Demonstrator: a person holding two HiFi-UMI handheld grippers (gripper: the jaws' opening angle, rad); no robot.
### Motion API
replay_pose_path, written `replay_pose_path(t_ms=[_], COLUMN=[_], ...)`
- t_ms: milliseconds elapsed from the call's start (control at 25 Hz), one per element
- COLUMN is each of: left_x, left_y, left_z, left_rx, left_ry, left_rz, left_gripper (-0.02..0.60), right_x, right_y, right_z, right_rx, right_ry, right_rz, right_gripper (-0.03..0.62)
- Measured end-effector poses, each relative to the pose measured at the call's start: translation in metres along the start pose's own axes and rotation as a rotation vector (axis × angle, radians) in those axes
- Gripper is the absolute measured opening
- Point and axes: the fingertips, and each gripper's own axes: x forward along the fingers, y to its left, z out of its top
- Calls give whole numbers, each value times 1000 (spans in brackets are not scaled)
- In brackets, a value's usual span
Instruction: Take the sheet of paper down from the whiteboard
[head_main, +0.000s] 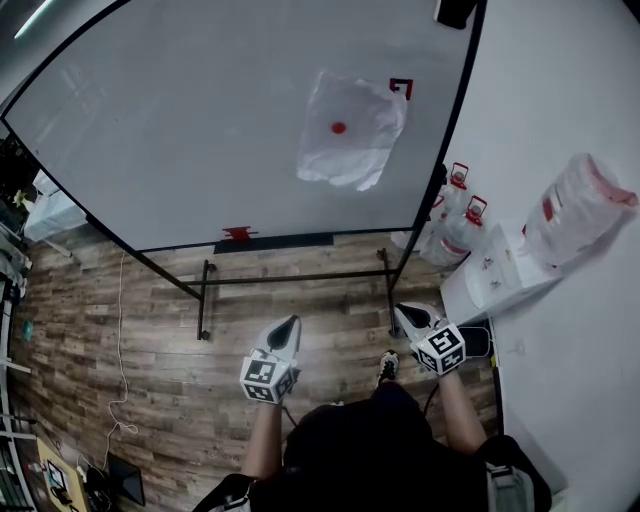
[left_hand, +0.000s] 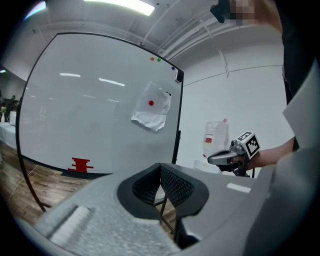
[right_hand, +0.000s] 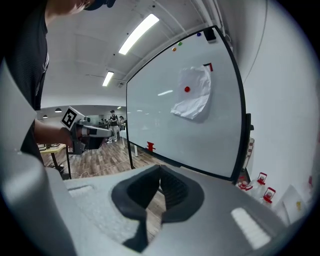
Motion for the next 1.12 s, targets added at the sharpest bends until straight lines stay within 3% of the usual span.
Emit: replay_pose_path(t_ms=[320, 680, 1120], left_x=[83, 159, 202], left_y=[-10, -23, -24], left_z=[23, 53, 72], left_rx=[9, 13, 26], left_ry=[-2, -25, -59], left_rz=[31, 123, 230], left_gripper=[11, 11, 11], right_x=[18, 34, 68], right_y=[-89, -176, -227], right_z=[9, 30, 44], right_rx=[0, -22, -53], right_ry=[-7, -17, -46], right_rz=[29, 112, 230], right_gripper=[5, 5, 5])
